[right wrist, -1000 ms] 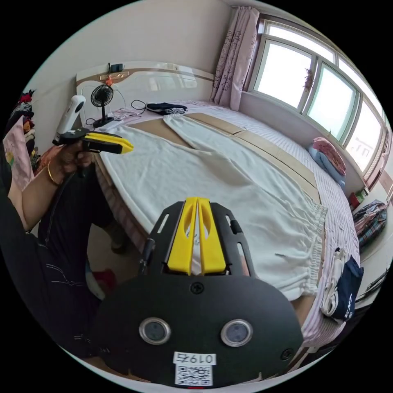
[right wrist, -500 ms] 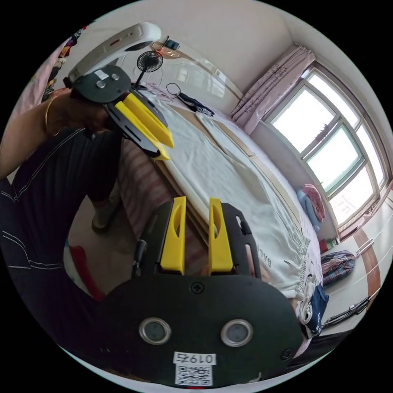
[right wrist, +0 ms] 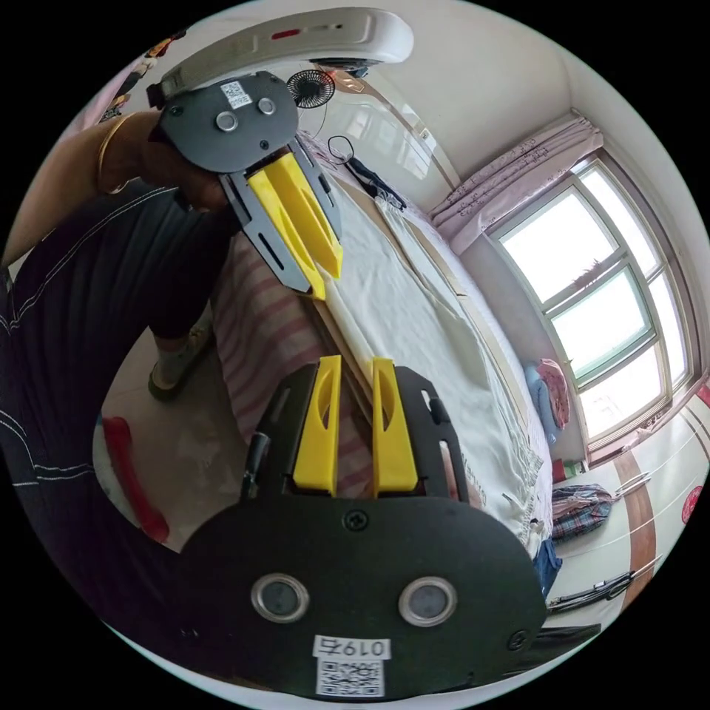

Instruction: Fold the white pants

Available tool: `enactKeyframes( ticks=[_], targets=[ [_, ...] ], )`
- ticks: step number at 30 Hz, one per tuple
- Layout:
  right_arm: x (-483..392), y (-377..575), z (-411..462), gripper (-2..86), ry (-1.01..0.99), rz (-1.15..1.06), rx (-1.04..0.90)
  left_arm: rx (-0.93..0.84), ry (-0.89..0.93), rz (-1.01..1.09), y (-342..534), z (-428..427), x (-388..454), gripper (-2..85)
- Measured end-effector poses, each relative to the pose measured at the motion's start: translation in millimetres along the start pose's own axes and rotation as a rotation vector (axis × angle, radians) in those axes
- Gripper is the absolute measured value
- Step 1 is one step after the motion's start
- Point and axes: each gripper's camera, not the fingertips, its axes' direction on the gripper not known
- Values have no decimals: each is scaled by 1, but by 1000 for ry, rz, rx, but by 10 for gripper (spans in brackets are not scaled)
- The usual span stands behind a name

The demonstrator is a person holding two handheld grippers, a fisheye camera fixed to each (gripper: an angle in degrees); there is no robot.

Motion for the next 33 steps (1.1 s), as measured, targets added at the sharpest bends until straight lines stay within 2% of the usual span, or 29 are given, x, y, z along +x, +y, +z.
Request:
enactKeyframes(
  ticks=[4, 14, 25, 33],
  targets=[
    [1, 28, 7, 54, 48, 0, 41, -6, -12, 36, -11, -19, 14, 55],
    [11, 79, 50, 68, 68, -53, -6, -50, -122, 146, -32, -46, 44, 25],
    [39, 121, 77, 1, 84, -60, -14, -24, -104, 115, -28, -72, 39, 17],
    [68, 137, 83, -8, 99, -82, -11, -25, -99, 107, -14, -77, 29, 16]
  ],
)
